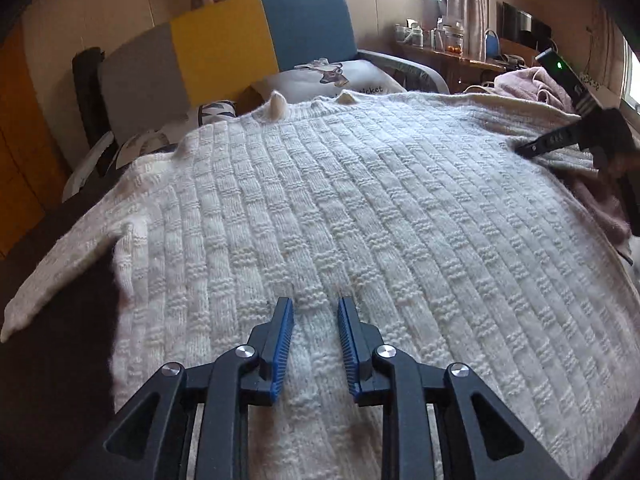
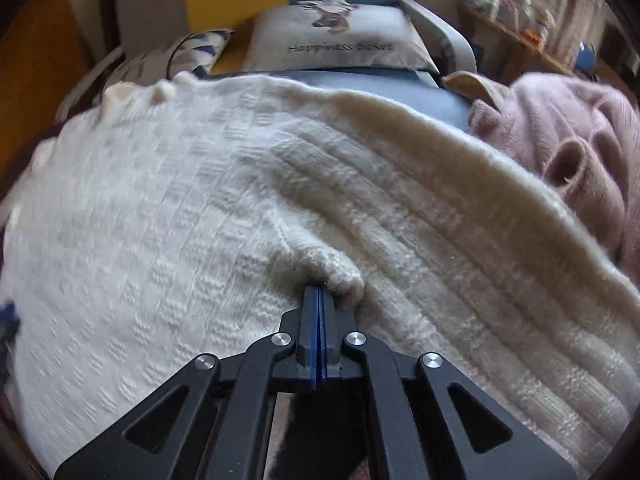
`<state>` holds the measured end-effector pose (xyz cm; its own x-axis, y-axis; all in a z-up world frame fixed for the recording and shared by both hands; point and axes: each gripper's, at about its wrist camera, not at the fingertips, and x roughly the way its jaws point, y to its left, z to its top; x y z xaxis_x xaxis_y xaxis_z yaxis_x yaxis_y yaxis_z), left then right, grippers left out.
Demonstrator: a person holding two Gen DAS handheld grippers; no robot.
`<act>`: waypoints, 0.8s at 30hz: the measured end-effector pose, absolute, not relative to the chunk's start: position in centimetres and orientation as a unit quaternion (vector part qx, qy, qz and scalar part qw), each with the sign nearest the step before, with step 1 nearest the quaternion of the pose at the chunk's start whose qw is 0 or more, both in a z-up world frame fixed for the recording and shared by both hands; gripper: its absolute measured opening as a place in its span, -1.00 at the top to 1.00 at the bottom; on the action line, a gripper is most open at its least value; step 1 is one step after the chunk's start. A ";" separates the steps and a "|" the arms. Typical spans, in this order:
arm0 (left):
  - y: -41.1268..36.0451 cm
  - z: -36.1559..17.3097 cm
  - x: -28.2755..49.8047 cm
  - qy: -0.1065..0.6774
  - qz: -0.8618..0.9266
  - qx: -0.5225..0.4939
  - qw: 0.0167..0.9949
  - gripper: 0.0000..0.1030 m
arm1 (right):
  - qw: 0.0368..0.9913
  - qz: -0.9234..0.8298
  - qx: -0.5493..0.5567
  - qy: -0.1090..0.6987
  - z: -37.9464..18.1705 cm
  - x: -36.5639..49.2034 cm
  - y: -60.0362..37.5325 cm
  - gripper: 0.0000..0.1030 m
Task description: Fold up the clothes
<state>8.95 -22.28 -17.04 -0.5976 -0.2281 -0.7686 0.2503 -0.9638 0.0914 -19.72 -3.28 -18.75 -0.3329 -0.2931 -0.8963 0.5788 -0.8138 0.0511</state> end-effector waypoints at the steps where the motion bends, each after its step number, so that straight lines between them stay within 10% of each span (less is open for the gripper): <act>1: -22.5 -16.9 9.0 0.027 -0.893 0.429 0.137 0.55 | 0.265 -0.803 0.518 0.129 -18.6 -20.0 -3.1 1.00; 20: -22.0 -16.3 13.8 0.112 -0.899 0.392 0.161 0.53 | 0.369 -0.783 0.498 0.054 -16.1 -5.7 -2.7 0.94; 24: -22.4 -15.3 14.6 0.127 -0.897 0.389 0.167 0.53 | 0.378 -0.771 0.505 0.084 -17.4 -3.3 -2.9 0.48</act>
